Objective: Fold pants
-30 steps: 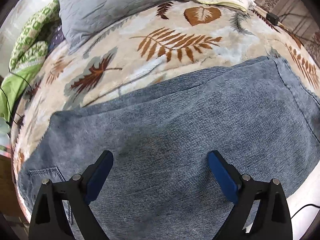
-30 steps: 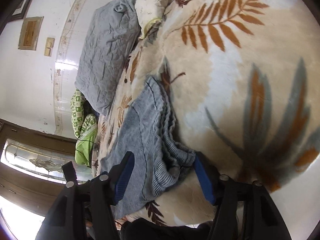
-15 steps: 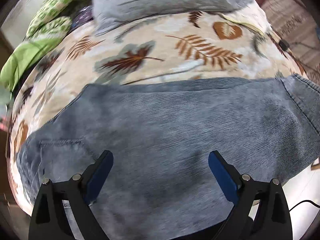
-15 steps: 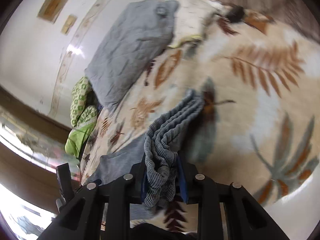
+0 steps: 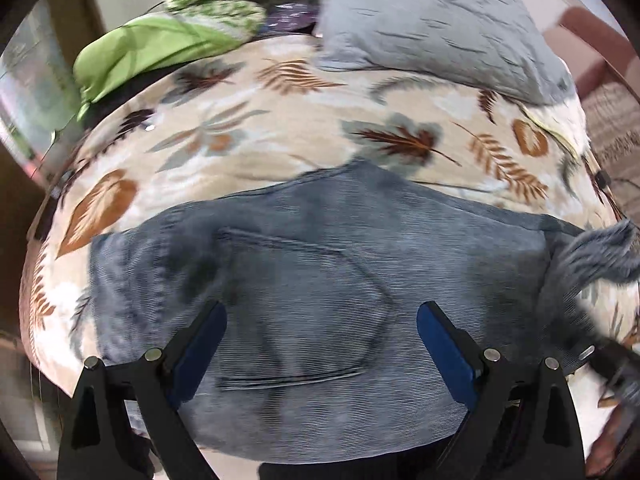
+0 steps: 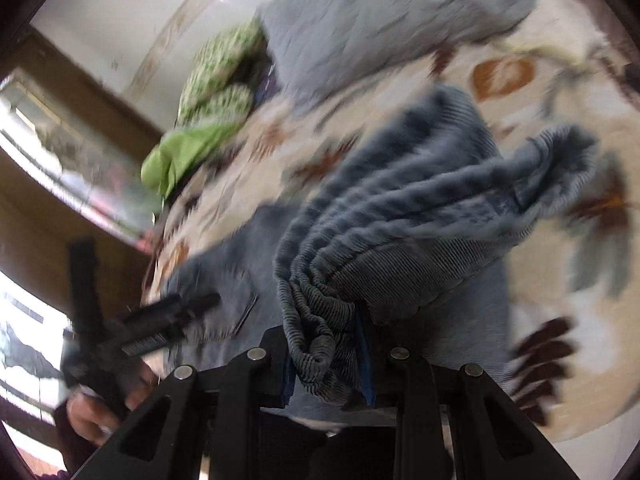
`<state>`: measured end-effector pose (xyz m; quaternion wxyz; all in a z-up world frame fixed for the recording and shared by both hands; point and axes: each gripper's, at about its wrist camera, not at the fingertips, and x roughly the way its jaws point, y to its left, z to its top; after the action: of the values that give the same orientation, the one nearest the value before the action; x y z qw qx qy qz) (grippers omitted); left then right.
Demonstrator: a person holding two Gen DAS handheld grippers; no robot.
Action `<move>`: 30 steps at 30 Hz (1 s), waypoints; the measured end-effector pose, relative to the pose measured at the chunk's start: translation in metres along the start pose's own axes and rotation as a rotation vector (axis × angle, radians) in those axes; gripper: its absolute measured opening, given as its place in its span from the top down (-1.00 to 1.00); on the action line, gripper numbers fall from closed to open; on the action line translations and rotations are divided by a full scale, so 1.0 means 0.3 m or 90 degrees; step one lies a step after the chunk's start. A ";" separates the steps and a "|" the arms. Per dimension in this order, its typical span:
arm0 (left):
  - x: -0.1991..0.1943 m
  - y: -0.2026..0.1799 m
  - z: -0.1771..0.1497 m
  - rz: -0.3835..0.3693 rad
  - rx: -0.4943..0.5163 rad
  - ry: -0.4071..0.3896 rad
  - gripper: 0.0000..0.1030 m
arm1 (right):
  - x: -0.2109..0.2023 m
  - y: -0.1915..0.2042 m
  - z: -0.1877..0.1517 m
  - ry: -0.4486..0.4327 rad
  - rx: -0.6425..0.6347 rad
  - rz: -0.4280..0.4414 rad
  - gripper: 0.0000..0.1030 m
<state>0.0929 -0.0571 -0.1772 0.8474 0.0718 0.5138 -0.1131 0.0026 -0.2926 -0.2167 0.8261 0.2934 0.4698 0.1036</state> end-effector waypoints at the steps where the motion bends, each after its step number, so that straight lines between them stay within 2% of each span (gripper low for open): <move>1: 0.001 0.021 -0.003 0.002 -0.007 0.001 -0.88 | 0.050 0.023 -0.012 0.025 -0.012 0.002 0.43; 4: 0.003 0.072 -0.017 0.007 -0.026 0.004 -0.88 | 0.156 0.075 -0.047 0.084 -0.056 -0.049 0.34; 6: 0.007 0.079 -0.025 0.007 -0.028 0.005 -0.88 | 0.167 0.091 -0.052 0.100 -0.072 -0.052 0.23; 8: 0.009 0.071 -0.032 0.004 -0.021 0.006 -0.88 | 0.133 0.093 -0.051 0.085 -0.079 -0.016 -0.06; 10: 0.012 0.055 -0.035 0.002 -0.014 0.007 -0.88 | 0.087 0.092 -0.046 0.063 -0.089 0.018 -0.21; 11: 0.015 0.039 -0.035 -0.001 -0.008 0.008 -0.88 | 0.068 0.090 -0.045 0.056 -0.098 0.021 -0.22; 13: 0.017 0.011 -0.037 -0.007 0.006 0.008 -0.88 | 0.021 0.068 -0.040 0.029 -0.106 0.021 -0.22; 17: 0.034 -0.080 -0.056 -0.012 0.050 0.015 -0.88 | -0.016 -0.032 -0.007 -0.013 -0.040 -0.002 -0.22; 19: 0.043 -0.127 -0.068 -0.013 0.077 0.016 -0.88 | -0.013 -0.088 0.021 -0.017 -0.002 -0.003 -0.19; 22: 0.070 -0.200 -0.091 0.002 0.119 0.015 -0.88 | 0.025 -0.171 0.028 -0.006 0.039 -0.021 0.00; 24: 0.105 -0.242 -0.112 0.022 0.153 0.020 -0.88 | 0.074 -0.197 0.023 0.022 0.050 -0.043 0.12; 26: 0.151 -0.276 -0.140 0.064 0.193 0.034 -0.88 | 0.082 -0.207 0.016 0.019 0.040 -0.051 0.24; 30: 0.154 -0.256 -0.142 0.050 0.178 0.043 -0.88 | 0.058 -0.171 0.047 0.013 0.010 -0.059 0.24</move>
<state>0.0567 -0.1265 -0.2381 0.8150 0.2132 0.5180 -0.1481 0.0183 -0.3319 -0.2536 0.8227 0.2769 0.4924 0.0642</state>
